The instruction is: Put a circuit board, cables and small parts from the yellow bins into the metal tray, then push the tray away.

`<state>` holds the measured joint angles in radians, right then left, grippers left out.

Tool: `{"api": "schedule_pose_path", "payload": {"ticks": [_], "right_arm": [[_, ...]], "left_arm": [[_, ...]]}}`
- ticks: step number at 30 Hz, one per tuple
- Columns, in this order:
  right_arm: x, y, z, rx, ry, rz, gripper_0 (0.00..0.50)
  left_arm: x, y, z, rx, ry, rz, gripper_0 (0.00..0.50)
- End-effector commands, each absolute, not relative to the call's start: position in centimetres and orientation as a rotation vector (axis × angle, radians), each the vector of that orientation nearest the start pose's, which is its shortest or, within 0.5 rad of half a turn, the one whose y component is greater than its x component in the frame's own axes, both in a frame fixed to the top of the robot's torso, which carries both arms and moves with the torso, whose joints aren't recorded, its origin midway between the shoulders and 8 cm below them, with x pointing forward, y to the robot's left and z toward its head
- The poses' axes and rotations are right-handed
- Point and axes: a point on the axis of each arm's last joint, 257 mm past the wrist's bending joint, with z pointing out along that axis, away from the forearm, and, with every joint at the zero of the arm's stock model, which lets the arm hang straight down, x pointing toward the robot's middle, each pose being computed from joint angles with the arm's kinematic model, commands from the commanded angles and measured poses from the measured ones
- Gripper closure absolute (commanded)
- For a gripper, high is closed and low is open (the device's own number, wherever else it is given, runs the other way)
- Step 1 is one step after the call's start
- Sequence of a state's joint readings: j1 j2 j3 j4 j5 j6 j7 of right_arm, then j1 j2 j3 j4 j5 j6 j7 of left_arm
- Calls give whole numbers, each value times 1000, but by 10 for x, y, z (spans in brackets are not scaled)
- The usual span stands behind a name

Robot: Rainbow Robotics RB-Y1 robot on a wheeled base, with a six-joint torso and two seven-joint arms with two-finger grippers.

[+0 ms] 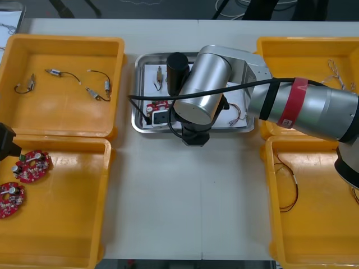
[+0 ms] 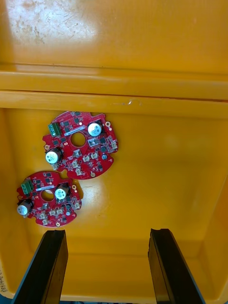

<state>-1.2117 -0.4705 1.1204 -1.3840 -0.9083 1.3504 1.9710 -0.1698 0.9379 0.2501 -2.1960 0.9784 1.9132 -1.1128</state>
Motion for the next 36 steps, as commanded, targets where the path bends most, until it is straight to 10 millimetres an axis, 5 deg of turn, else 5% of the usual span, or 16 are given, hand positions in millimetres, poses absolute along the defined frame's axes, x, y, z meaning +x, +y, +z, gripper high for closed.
{"api": "schedule_pose_path", "payload": {"ticks": [1, 36], "right_arm": [[520, 15, -204, -1980, 1846, -365, 500], [567, 34, -184, -1917, 1818, -346, 500]], "left_arm": [[354, 395, -141, 27, 2725, 157, 0], [354, 395, -141, 27, 2725, 157, 0]]}}
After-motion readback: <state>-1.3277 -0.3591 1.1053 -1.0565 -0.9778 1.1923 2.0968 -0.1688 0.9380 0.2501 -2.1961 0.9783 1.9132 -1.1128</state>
